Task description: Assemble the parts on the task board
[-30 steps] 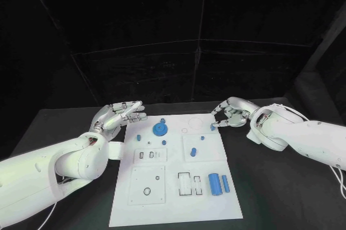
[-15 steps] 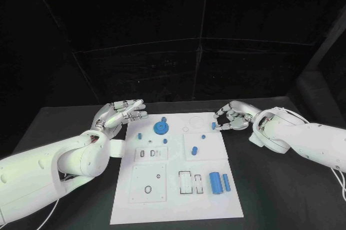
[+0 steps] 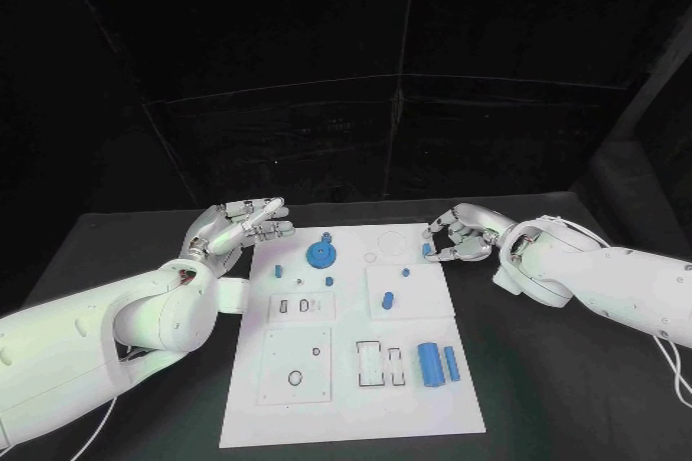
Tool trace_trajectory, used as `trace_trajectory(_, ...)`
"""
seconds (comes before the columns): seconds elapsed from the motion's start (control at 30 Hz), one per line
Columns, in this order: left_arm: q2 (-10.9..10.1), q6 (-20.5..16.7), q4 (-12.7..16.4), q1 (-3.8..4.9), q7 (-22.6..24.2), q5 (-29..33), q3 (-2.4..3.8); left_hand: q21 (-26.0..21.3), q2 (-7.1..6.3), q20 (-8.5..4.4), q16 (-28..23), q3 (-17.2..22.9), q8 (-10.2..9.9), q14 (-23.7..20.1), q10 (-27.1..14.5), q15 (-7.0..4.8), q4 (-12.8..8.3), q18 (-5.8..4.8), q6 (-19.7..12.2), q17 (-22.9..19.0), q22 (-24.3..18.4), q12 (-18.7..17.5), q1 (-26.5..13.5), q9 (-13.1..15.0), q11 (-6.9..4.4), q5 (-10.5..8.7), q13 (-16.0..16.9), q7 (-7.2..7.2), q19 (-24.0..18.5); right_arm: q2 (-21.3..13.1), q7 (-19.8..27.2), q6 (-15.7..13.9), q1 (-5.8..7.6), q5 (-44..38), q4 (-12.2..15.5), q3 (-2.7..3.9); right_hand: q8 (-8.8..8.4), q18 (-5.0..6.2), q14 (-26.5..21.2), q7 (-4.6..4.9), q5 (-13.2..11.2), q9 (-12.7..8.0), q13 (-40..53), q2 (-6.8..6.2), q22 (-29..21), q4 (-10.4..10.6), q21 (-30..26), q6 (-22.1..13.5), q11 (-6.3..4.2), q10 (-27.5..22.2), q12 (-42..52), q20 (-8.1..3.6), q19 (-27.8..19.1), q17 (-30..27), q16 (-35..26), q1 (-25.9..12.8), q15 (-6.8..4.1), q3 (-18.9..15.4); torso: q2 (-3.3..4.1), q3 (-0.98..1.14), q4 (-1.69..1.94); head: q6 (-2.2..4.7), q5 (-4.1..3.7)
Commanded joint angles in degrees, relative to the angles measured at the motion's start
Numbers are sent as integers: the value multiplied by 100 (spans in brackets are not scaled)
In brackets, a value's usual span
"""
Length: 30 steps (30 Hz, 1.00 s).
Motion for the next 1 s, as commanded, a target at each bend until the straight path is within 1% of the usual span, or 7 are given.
trace_trajectory(0.03, 6, 91, -2, 6, 29, -29, 2, -30, 53, -3, -35, -1, -22, 23, 43, 15, -45, 80, 39, 9, -8, -28, 19, -6, 2, -19, -4, -15, 33, 41, 51, -10, -9, -54, -24, 2, 32, -36, 553, -2, 18, 12, 480, 85, 122, -37, -6, 80, 8, -18, 4, 3, 109, 1324, -9, -4, 18, 10, 0, 0, 3, -10, -5)
trace_trajectory(0.1, 8, 92, -5, 6, 28, -29, 2, -30, 53, -3, -35, -1, -22, 23, 43, 15, -45, 80, 39, 9, -8, -28, 19, -6, 2, -19, -4, -15, 33, 75, 39, 26, -27, -70, -39, 2, 62, -37, 555, -9, 6, 20, 491, 114, 133, -55, 0, 145, 4, -9, 13, 3, 114, 1332, -6, -2, 16, 14, -1, 1, 3, -26, -9)
trace_trajectory(0.2, 7, 91, -7, 6, 27, -29, 2, -30, 55, -3, -37, 0, -23, 24, 44, 15, -49, 80, 40, 10, -9, -28, 19, -6, 1, -19, -4, -14, 34, 103, 24, 60, -48, -93, -50, 2, 73, -38, 556, -12, 2, 22, 494, 124, 136, -63, 2, 171, 1, -7, 15, 3, 115, 1337, -4, -3, 15, 15, 0, -2, 2, -25, -8)
trace_trajectory(0.37, 5, 92, -10, 6, 26, -29, 2, -32, 56, -3, -39, 0, -25, 25, 47, 14, -53, 80, 42, 11, -11, -29, 18, -6, 1, -19, -4, -13, 36, 129, 4, 90, -70, -111, -65, 2, 92, -39, 557, -19, -8, 25, 500, 143, 145, -79, 7, 218, -5, -2, 20, 0, 119, 1341, -2, -5, 11, 17, -2, 0, 5, -30, -1)
trace_trajectory(0.57, 2, 92, -12, 6, 23, -29, 2, -32, 56, -3, -39, 0, -25, 25, 47, 14, -53, 80, 42, 11, -11, -29, 18, -6, 1, -19, -4, -13, 36, 144, -17, 86, -77, -117, -85, 2, 122, -39, 559, -32, -15, 29, 509, 176, 147, -95, 8, 296, -16, 5, 27, -6, 119, 1348, 1, -21, 2, 20, -3, 3, 1, -34, 1)
trace_trajectory(0.8, 2, 96, -13, 6, 16, -29, 2, -32, 56, -3, -39, 0, -25, 25, 47, 14, -53, 80, 42, 11, -11, -29, 18, -6, 1, -19, -4, -13, 36, 149, -29, 64, -79, -119, -92, 2, 156, -41, 560, -48, -12, 32, 522, 212, 158, -100, 14, 383, -30, 16, 37, -15, 123, 1353, 3, -51, -9, 22, -1, 2, -2, -43, -4)
trace_trajectory(1.0, 0, 98, -14, 6, 9, -29, 2, -32, 56, -3, -39, 0, -25, 25, 47, 14, -53, 80, 42, 11, -11, -29, 18, -6, 1, -19, -4, -13, 36, 141, -44, 43, -79, -119, -102, 2, 160, -41, 561, -50, -11, 32, 522, 217, 156, -101, 13, 391, -32, 16, 37, -16, 123, 1356, 5, -54, -10, 23, -3, 3, 1, -53, -13)
